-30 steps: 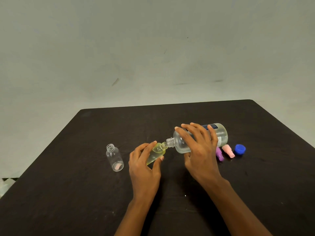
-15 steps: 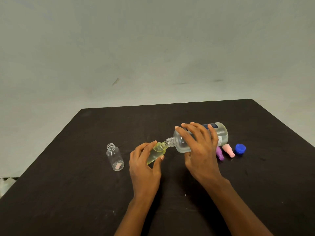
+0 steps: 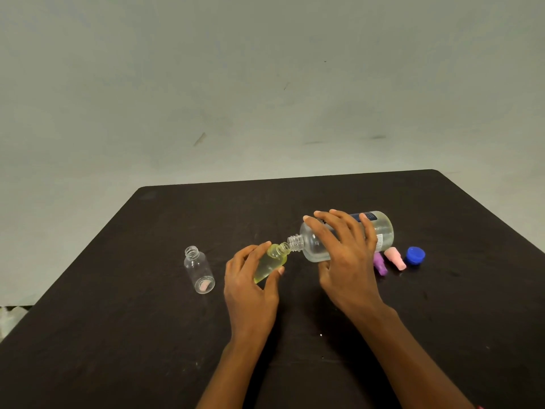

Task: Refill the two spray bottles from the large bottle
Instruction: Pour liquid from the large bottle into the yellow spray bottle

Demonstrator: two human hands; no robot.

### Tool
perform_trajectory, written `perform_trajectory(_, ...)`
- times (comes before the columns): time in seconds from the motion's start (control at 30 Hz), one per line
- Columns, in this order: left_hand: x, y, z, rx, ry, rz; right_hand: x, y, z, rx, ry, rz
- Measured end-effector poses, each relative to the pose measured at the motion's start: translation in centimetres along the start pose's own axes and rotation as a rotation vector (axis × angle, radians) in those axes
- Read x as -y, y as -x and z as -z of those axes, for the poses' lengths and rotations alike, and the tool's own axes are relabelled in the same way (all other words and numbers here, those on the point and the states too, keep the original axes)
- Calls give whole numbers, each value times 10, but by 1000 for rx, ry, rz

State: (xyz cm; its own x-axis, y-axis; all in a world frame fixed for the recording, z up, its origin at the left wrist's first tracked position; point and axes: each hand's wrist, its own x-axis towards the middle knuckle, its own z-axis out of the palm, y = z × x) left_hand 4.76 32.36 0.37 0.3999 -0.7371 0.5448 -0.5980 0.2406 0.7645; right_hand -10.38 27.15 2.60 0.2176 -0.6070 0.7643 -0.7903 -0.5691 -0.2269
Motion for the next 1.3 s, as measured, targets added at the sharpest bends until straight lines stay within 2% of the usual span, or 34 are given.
perform_trajectory(0.37,-1,1,-1,23,66,59,0,2,-5,-31,-38,-38)
perform_trajectory(0.73,10,-4,-7,-60,170,280,1,2,-4,-64,-92,-60)
perform_trajectory(1.3,44,-55,-22,-112,-13,230,3,3,-6,-66,-135,-41)
